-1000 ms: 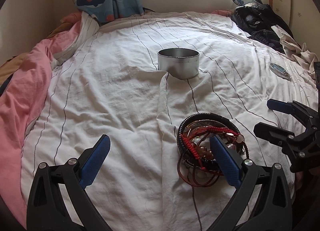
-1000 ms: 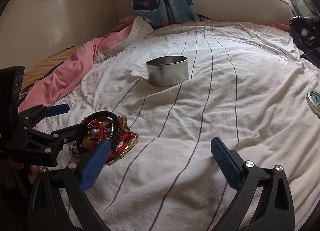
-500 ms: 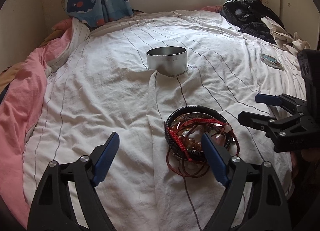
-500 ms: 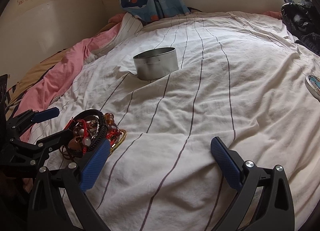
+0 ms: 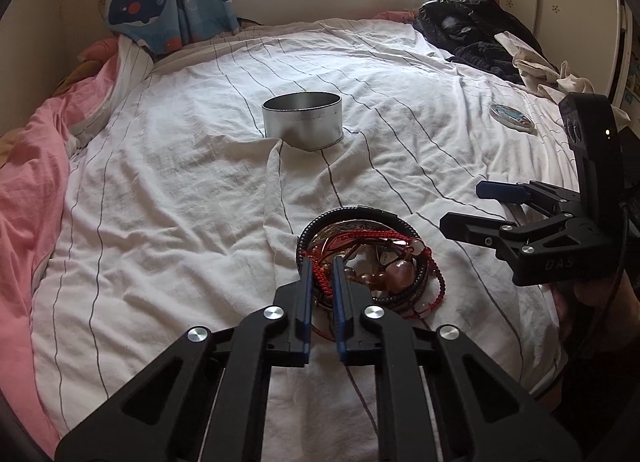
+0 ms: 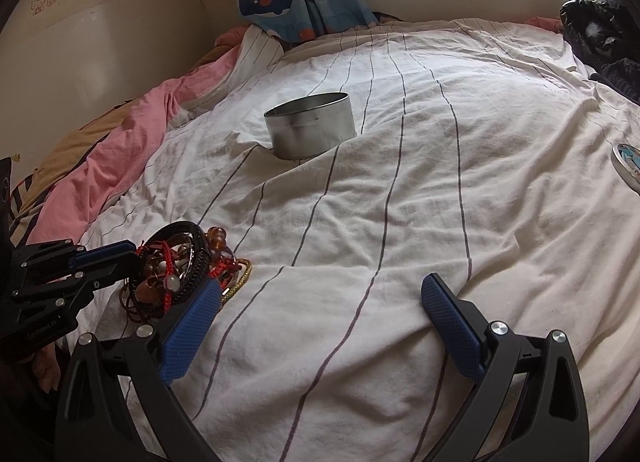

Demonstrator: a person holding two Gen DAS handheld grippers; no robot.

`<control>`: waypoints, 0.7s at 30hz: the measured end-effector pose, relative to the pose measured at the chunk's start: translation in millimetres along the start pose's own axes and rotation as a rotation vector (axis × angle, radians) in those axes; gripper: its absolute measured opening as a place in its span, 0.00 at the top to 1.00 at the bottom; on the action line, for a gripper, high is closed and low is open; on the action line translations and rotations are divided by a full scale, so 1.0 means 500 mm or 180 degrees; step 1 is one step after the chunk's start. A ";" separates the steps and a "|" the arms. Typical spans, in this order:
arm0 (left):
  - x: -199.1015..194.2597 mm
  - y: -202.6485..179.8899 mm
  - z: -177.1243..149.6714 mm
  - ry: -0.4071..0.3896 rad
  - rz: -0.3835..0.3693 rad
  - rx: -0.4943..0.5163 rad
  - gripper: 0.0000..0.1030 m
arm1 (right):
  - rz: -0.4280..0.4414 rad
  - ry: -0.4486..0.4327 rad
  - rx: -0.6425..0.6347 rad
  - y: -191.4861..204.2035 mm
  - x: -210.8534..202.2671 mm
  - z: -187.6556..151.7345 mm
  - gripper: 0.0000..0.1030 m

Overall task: Organize jewelry
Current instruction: 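Close the left tool on a red bead strand and lift it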

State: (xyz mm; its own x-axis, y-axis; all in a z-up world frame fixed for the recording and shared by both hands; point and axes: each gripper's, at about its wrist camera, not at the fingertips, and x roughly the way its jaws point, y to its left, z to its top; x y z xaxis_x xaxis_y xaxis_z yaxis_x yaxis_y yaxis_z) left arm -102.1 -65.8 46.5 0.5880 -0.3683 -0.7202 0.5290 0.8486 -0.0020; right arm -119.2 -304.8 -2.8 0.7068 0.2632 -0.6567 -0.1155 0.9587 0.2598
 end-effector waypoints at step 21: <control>-0.109 0.109 0.072 -0.0791 -0.0288 -0.0681 0.97 | 0.0321 -0.0058 -0.0310 0.062 -0.010 0.042 0.08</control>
State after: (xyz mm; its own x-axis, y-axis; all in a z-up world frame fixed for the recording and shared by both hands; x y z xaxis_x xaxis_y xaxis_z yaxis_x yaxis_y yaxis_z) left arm -83.2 -13.5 110.7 0.6896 -0.5046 -0.5195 0.4609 0.8591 -0.2227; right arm -111.6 -278.5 23.3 0.7007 0.3576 -0.6174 -0.2533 0.9336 0.2533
